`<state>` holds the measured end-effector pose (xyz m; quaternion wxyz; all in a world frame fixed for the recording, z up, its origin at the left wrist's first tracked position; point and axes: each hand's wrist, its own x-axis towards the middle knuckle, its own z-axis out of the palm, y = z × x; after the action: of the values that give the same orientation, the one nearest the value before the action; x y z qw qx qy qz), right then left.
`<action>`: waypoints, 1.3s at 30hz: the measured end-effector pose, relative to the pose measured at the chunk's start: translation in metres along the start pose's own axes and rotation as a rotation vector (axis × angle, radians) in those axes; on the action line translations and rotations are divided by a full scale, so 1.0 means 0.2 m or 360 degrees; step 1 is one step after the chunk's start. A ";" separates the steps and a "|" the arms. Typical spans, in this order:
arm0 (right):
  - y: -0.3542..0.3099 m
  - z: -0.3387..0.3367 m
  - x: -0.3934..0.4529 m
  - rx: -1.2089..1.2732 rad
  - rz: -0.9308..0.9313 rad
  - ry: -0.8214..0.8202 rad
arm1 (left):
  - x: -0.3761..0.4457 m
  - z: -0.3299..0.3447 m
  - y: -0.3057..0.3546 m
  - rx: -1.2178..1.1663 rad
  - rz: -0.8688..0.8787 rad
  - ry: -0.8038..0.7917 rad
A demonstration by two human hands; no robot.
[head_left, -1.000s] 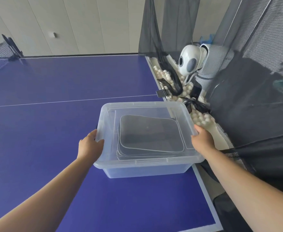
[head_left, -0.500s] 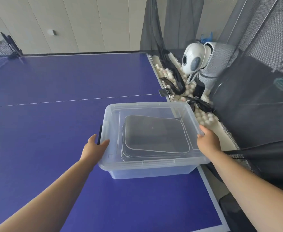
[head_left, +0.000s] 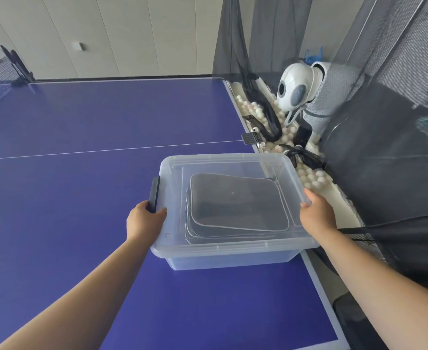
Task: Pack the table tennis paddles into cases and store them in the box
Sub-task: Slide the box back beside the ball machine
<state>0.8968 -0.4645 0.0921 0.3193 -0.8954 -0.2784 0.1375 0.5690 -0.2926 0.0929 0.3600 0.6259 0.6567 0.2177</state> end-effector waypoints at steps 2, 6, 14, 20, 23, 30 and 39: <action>0.00 0.00 0.00 -0.0005 -0.0001 -0.0001 | -0.01 0.03 0.00 0.0034 0.0015 0.0056; 0.01 0.01 0.01 0.0009 0.0001 -0.0006 | -0.03 0.07 -0.01 0.0123 0.0058 0.0156; 0.01 0.02 0.02 -0.0025 0.0008 0.0010 | -0.05 0.08 -0.01 0.0231 0.0180 0.0238; 0.02 0.01 0.05 -0.0046 -0.0003 0.0005 | -0.05 0.08 -0.01 0.0250 0.0206 0.0179; 0.02 0.02 0.08 -0.0090 -0.0034 0.0006 | -0.06 0.08 -0.01 0.0283 0.0190 0.0146; 0.01 0.02 0.16 -0.0133 0.0273 -0.0234 | -0.06 0.09 -0.01 0.0334 0.0178 0.0183; 0.02 0.05 0.15 -0.0111 0.0294 0.0103 | -0.06 0.09 -0.01 0.0361 0.0203 0.0203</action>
<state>0.9190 -0.4448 0.0799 0.2826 -0.9318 -0.1887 0.1276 0.5810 -0.3081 0.0817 0.2301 0.6879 0.6575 0.2039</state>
